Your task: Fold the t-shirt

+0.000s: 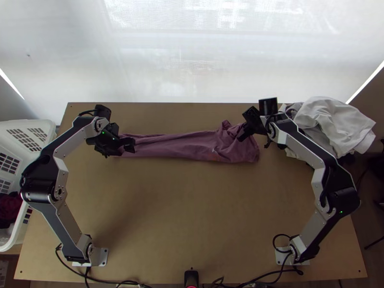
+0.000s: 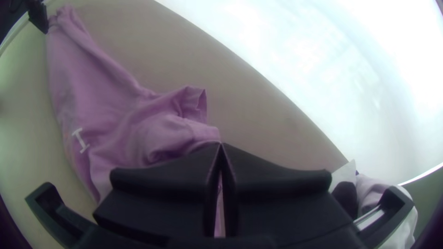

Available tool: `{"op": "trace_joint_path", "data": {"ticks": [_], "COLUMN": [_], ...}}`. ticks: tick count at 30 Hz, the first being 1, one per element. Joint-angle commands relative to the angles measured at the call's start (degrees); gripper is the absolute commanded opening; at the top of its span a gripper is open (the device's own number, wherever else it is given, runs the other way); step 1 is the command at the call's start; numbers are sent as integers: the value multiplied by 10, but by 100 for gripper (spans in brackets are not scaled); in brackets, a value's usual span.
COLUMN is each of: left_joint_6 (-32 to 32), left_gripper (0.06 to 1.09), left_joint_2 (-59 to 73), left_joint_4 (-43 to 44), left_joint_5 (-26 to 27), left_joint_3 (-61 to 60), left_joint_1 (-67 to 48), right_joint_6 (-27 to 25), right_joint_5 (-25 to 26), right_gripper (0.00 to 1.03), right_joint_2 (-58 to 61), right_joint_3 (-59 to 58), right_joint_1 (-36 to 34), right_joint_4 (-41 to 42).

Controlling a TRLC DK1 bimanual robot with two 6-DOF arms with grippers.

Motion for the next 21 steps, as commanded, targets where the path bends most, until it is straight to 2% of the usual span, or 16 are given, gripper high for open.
{"op": "trace_joint_path", "data": {"ticks": [1,11,12,15,17,18,20,21], "left_joint_6": [0,2,1,-6,-13,-20,-27,-28], "left_gripper": [93,94,95,98,100,102,103,103], "left_joint_2": [-1,-9,-12,-12,-13,-13,-15,-16], "left_joint_4": [-1,-5,-9,-26,-25,-25,-25,-25], "left_joint_5": [-1,-1,-1,-1,-2,-2,-2,-2], "left_joint_3": [-2,5,11,47,69,80,95,99], "left_joint_1": [1,13,15,22,30,33,35,35], "right_joint_6": [-4,1,2,9,20,29,41,46], "right_joint_5": [13,19,19,19,18,18,18,18], "right_gripper": [3,3,6,31,67,81,98,98], "right_joint_2": [63,122,122,113,103,98,84,75], "right_joint_3": [88,60,57,51,48,48,47,46], "right_joint_1": [-3,-32,-35,-38,-38,-38,-35,-32], "right_joint_4": [-7,-12,-12,-12,-12,-12,-13,-13]}}
